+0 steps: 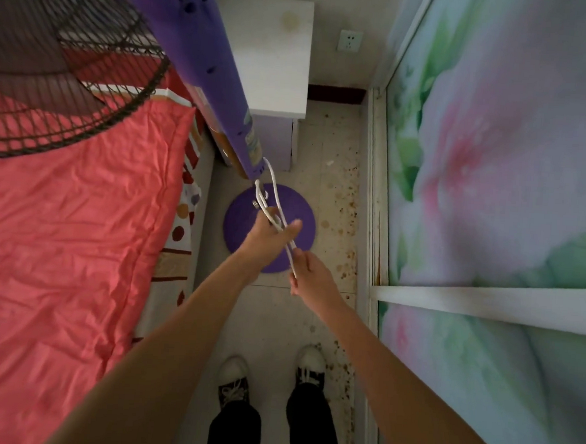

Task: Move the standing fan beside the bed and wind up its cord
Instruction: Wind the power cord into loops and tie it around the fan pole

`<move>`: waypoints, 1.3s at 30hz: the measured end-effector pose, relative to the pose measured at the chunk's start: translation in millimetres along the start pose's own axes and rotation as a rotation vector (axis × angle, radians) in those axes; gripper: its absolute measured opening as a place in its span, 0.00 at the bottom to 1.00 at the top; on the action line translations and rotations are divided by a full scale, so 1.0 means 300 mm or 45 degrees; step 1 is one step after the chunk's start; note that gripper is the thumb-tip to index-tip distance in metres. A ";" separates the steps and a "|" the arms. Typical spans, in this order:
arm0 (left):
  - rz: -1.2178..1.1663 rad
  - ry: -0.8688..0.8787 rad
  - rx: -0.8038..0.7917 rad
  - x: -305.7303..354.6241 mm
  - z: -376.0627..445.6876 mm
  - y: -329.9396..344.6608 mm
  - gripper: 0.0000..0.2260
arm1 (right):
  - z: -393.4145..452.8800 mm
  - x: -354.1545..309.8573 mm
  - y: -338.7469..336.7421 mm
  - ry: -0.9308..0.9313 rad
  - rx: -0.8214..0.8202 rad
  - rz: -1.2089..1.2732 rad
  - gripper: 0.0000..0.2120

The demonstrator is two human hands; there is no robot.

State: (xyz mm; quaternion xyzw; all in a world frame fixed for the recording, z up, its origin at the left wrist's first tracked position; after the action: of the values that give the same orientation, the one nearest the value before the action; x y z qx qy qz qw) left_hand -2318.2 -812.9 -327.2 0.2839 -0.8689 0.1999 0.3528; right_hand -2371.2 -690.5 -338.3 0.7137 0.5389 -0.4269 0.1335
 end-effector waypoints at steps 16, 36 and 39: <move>-0.280 0.026 -0.221 -0.117 -0.142 -0.048 0.04 | -0.132 0.108 0.079 -0.112 -0.496 -0.275 0.15; 0.898 0.040 -0.363 -0.159 -0.065 -0.136 0.35 | 0.104 -0.185 -0.204 -0.608 0.305 -0.639 0.13; 0.952 0.118 -0.282 -0.147 -0.062 -0.153 0.16 | 0.143 -0.262 -0.196 -0.650 0.360 -0.744 0.16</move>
State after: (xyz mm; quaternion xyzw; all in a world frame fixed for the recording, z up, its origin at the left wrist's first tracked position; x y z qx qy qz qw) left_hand -2253.7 -821.9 -340.0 -0.1012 -0.9119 0.2323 0.3228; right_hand -2447.4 -747.2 -289.0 0.4133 0.6045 -0.6800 0.0366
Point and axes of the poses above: each hand's wrist, its own z-axis towards the middle knuckle, its own y-axis out of the palm, x = y × z, the point moved 4 cm from there along z, towards the middle knuckle, and after that the axes turned 1 degree about z, right-handed, at the moved point
